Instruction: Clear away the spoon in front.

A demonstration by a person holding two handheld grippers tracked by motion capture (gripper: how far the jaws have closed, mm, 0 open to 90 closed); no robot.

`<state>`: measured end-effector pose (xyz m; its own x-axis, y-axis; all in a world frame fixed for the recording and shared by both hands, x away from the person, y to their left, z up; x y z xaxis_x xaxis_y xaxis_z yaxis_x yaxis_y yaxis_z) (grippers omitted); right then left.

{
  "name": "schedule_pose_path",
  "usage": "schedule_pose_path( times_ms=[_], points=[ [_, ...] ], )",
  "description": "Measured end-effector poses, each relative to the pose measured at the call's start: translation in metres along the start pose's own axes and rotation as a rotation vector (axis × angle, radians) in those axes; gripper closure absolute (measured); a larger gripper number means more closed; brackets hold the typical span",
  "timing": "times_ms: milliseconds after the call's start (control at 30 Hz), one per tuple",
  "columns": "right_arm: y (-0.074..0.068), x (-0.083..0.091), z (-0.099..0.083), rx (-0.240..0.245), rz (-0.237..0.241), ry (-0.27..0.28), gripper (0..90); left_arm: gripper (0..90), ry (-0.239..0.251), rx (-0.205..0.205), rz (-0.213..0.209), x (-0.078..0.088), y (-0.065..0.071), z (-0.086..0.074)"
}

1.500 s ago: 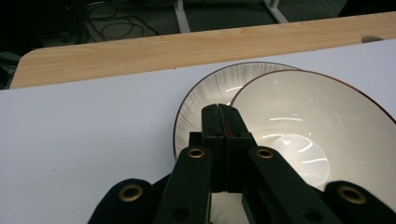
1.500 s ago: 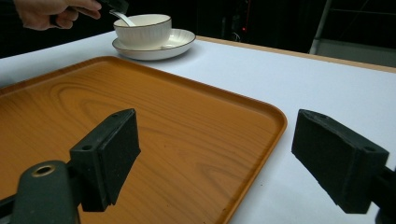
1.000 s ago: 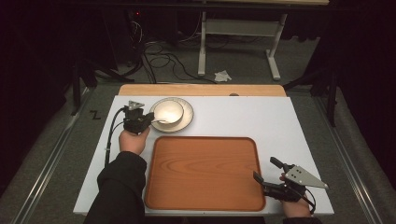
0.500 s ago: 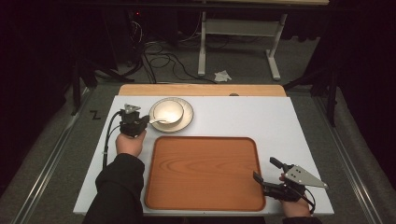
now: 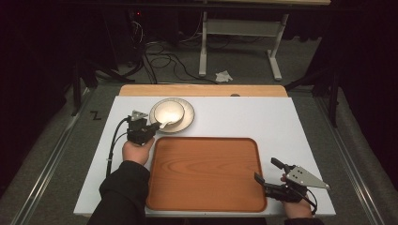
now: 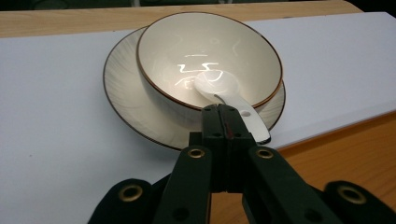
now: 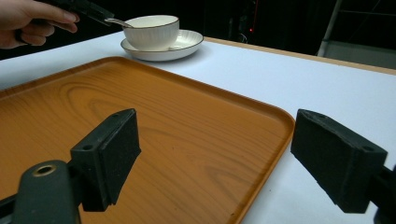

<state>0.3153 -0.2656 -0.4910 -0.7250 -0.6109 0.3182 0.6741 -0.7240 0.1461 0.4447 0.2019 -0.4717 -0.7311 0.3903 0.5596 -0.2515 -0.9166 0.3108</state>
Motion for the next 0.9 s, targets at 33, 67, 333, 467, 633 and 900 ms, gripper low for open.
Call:
schedule_pose_path(
  times_ms=[33, 67, 333, 467, 633, 900],
  points=[
    [0.000, 0.000, 0.000, -0.002, -0.002, -0.001, 16.3, 90.0, 0.002, 0.003, -0.005, 0.000, 0.001, 0.000],
    [0.000, 0.000, 0.000, -0.002, -0.002, -0.002, 16.3, 90.0, 0.002, 0.000, -0.010, 0.001, 0.002, 0.000],
    [0.000, 0.001, 0.000, -0.002, -0.001, -0.001, 16.3, 89.8, 0.026, 0.003, -0.010, 0.014, 0.006, -0.004],
    [0.000, 0.001, 0.000, -0.002, -0.001, -0.001, 16.3, 86.8, 0.046, 0.016, -0.022, 0.023, 0.008, -0.007],
    [0.000, 0.001, 0.000, -0.003, 0.001, -0.002, 16.3, 75.3, 0.059, 0.070, -0.066, 0.029, 0.006, -0.007],
    [0.000, 0.001, 0.000, 0.002, -0.001, -0.003, 16.2, 42.6, 0.037, 0.173, -0.098, 0.016, 0.003, -0.004]
  ],
)
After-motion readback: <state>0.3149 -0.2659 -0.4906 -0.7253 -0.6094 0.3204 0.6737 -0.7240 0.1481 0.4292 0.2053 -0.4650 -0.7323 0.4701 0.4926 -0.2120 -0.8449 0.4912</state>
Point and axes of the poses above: each handheld gripper's, and its own axes: x roughly backward along the jaws, z roughly out of its top, y roughly to its right, the point moved 1 cm from there along -x, roughly forward along the jaws, and after that the axes turned 9 degrees about x, right-handed, at the moved point
